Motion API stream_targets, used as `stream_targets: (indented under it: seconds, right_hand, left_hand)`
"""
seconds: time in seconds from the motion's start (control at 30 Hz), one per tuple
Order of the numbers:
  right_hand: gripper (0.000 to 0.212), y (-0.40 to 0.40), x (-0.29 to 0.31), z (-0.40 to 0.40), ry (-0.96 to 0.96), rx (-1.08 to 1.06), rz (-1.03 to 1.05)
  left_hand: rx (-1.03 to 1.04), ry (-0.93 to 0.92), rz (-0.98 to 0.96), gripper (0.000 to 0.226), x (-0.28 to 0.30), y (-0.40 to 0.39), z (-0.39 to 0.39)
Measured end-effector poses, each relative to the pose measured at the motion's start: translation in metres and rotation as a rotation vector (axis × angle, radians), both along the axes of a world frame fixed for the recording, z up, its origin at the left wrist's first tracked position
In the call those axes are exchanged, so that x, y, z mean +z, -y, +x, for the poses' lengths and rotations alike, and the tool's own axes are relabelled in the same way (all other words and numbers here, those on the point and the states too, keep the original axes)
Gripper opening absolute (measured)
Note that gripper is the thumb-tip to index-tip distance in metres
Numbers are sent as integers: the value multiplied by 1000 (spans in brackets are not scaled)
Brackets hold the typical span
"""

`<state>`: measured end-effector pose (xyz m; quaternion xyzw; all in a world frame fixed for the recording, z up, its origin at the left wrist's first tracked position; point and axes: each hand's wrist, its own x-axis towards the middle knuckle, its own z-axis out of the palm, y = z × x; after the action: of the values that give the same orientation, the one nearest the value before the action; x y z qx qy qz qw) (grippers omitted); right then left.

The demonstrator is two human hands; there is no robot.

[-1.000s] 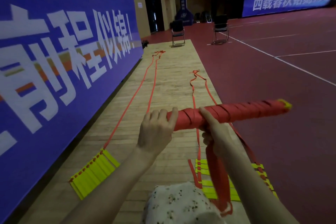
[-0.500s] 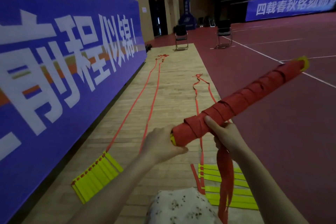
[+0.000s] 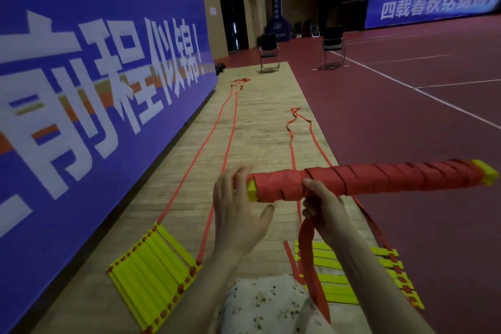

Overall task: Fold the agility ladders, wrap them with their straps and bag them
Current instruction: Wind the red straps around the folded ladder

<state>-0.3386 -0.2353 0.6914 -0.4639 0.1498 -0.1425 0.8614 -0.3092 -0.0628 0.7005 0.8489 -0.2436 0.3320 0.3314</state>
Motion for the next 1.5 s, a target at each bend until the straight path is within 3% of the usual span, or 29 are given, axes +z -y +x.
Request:
stream_targets:
  seconds: [0.07,0.13,0.17,0.23,0.33,0.47,0.53,0.63,0.73,0.8,0.87,0.93,0.97,1.0,1.03,1.1,1.17,1.23,1.3,1.37,1.43,1.5]
  right_hand:
    - [25,3,3,2,51,5,-25]
    - [27,2,6,0,79,48,-101]
    - [29,1,7,-1,91,74,-141]
    - [29,0,9,-2,116,123,-233]
    - [34,2,12,-2,101,176,-358]
    - [36,2,10,-5,134,245,-357]
    - [36,2,12,-8,116,303,-320]
    - [16,-1,18,-12,29,376,-390]
    - [18,-8,21,-16,-41,366,-301]
    - [31,-12,22,-20,-64,435,-30]
    - [55,-15,27,-24,-78,520,249]
    - [70,-22,34,-22,-87,548,393]
    - [67,-27,37,-20,-84,547,413]
    - [60,-34,40,-17,-72,535,424]
    - [53,-40,42,-13,-50,507,435]
    - [43,-47,46,-6,10,418,448]
    - [36,-49,47,1,76,332,350]
    - [36,-46,46,7,112,270,156]
    - [49,-42,42,10,117,231,-21]
    - [61,-38,40,9,93,218,-169]
    - [58,-35,42,6,101,237,-214]
    - [50,-31,42,2,125,266,-216]
  left_hand:
    - [-153,-383,-658,87,11,9,-14]
    - [-118,-739,-1366,75,34,23,-15]
    - [-33,-843,-1614,61,40,25,-6]
    - [109,-1036,-1813,43,52,21,11]
    - [37,-1198,-1808,49,53,13,28]
    - [3,-1333,-1787,20,63,31,16]
    - [48,-1270,-1858,13,61,35,16]
    - [-38,-1099,-1900,16,67,35,17]
    - [-334,-793,-1975,14,77,30,9]
    - [-612,-514,-1855,13,84,27,1]
    - [-742,-350,-1566,24,86,18,-5]
    - [-667,-381,-1237,16,86,6,-8]
    - [-591,-428,-1159,30,86,1,-7]
    - [-644,-433,-1123,34,87,-6,-6]
    - [-850,-383,-1115,37,90,-11,-6]
    - [-1068,-296,-1196,60,91,-16,-7]
    - [-942,-351,-1455,82,89,-12,-9]
    - [-683,-535,-1770,95,84,-5,-16]
    - [-400,-673,-1981,76,85,4,-21]
    - [-116,-748,-2071,40,83,6,-10]
    - [-222,-756,-2068,11,92,7,-4]
    - [-495,-593,-2037,25,99,8,-3]
